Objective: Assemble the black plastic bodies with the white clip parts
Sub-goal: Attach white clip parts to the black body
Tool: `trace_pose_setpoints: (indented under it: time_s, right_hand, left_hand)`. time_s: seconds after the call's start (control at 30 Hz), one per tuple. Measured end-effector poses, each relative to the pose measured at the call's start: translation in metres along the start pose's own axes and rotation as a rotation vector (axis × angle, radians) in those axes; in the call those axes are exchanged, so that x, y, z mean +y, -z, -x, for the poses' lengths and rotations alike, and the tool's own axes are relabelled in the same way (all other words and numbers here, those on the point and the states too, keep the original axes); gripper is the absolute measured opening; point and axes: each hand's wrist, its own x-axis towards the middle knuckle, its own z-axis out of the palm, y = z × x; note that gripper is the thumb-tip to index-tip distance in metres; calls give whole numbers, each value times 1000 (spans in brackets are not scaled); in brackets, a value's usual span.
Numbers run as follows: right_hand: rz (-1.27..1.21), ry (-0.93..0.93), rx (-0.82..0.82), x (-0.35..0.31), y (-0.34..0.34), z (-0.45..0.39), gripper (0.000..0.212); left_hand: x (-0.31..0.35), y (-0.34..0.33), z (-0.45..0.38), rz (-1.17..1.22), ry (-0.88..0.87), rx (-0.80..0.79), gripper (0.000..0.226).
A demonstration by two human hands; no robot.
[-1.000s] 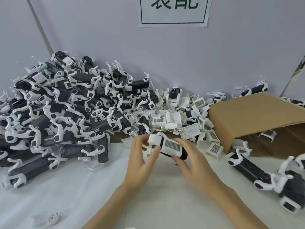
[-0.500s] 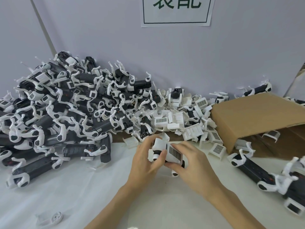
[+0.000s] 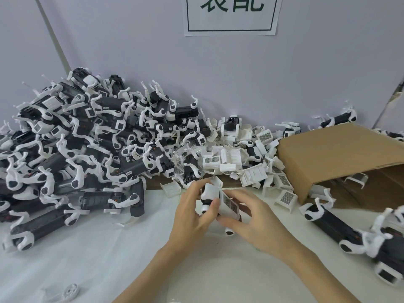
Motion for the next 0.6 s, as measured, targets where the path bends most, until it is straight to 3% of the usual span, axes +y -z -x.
trace_pose_setpoints:
  time_s: [0.27, 0.37, 0.43, 0.6]
  right_hand:
    - [221, 70, 122, -6, -9, 4, 37]
    - [89, 48, 139, -7, -7, 3, 36]
    - [7, 44, 134, -4, 1, 0, 38]
    - [224, 53, 102, 2, -5, 2, 53]
  left_hand:
    - [2, -1, 0, -4, -10, 7, 24]
    - [-2, 1, -1, 38, 12, 23, 21]
    - [-4, 3, -2, 67, 48, 42, 20]
    - [-6, 3, -3, 111, 76, 41, 21]
